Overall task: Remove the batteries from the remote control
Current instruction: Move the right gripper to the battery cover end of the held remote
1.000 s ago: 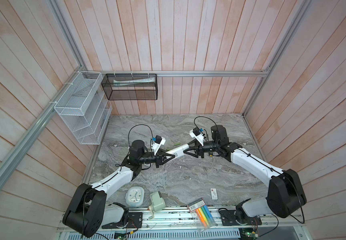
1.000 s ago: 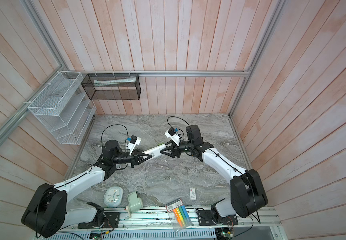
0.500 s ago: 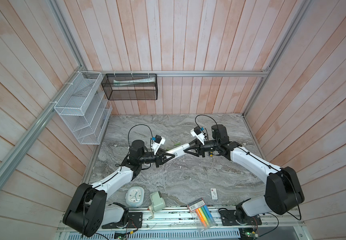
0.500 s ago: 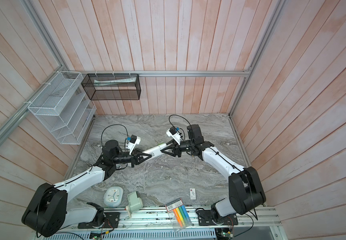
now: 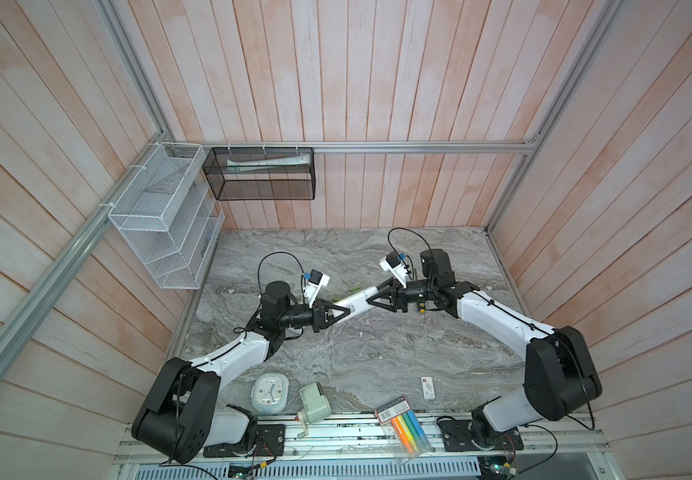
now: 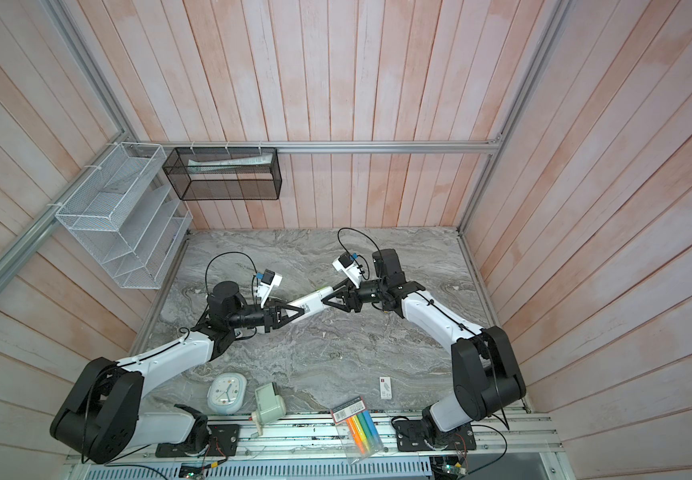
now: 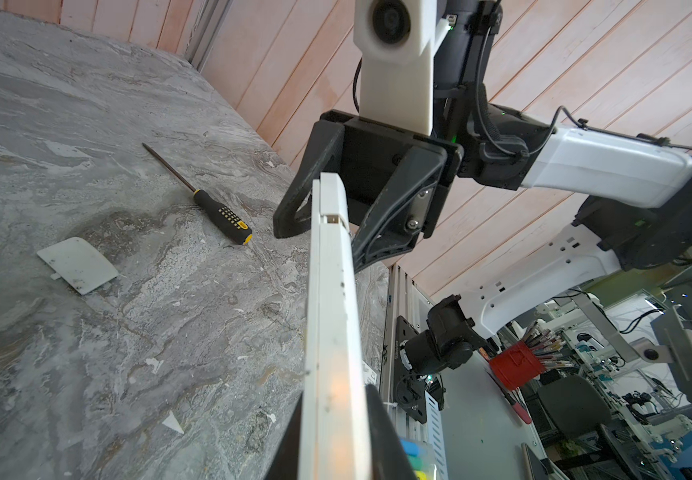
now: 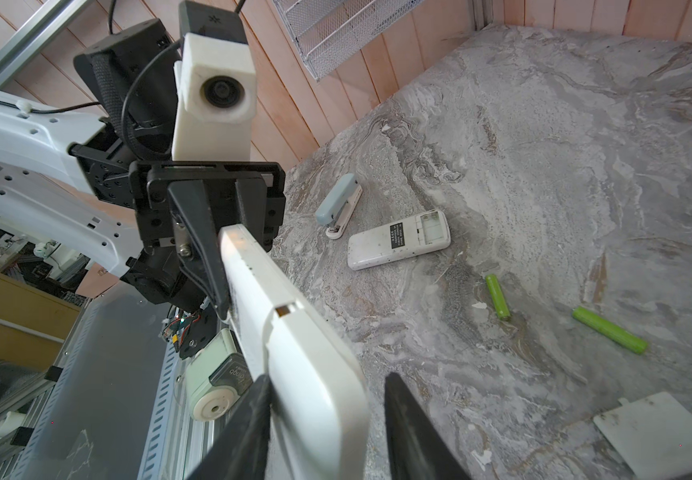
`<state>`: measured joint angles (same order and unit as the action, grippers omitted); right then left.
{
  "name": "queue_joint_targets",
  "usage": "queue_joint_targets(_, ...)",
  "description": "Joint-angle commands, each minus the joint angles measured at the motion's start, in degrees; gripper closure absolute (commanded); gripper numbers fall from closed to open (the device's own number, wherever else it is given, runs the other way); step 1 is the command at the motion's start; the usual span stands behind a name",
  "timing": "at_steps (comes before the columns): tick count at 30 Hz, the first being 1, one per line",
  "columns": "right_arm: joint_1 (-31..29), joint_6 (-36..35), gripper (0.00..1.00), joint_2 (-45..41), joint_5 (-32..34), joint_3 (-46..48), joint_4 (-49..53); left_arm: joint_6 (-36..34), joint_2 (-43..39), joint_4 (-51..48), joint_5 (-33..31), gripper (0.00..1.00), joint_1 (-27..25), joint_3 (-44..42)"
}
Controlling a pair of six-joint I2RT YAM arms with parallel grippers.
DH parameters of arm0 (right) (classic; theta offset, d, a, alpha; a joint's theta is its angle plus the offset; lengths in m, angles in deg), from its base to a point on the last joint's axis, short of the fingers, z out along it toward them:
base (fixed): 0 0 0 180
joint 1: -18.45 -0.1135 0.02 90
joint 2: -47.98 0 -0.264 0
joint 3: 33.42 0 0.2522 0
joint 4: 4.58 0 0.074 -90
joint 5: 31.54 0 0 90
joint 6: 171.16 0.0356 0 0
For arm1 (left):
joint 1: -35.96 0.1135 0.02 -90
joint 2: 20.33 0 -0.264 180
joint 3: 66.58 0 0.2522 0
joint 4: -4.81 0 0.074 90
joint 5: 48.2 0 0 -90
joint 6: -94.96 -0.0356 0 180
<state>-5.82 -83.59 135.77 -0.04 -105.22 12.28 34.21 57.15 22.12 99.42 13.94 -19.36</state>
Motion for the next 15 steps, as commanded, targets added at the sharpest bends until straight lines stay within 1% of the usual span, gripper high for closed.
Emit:
queue_joint_targets(1, 0.4, 0.2, 0.52, 1.0, 0.7, -1.7, 0.5, 1.2, -0.4, 4.1, 2.0, 0.91, -0.3, -0.2)
queue_joint_targets(5, 0.4, 0.4, 0.47, 1.1, -0.3, -1.8, -0.4, 0.9, 0.3, 3.0, 1.4, 0.91, -0.3, 0.0)
queue_joint_targets(12, 0.8, -0.8, 0.4, 0.0, 0.6, -1.8, 0.6, 1.1, 1.3, 2.9, 0.8, 0.92, 0.0, 0.2)
queue_joint_targets(15, 1.6, -1.4, 0.39, -0.9, 1.0, -1.1, 1.2, 1.0, 1.2, 2.7, 0.6, 0.91, 0.2, 0.3)
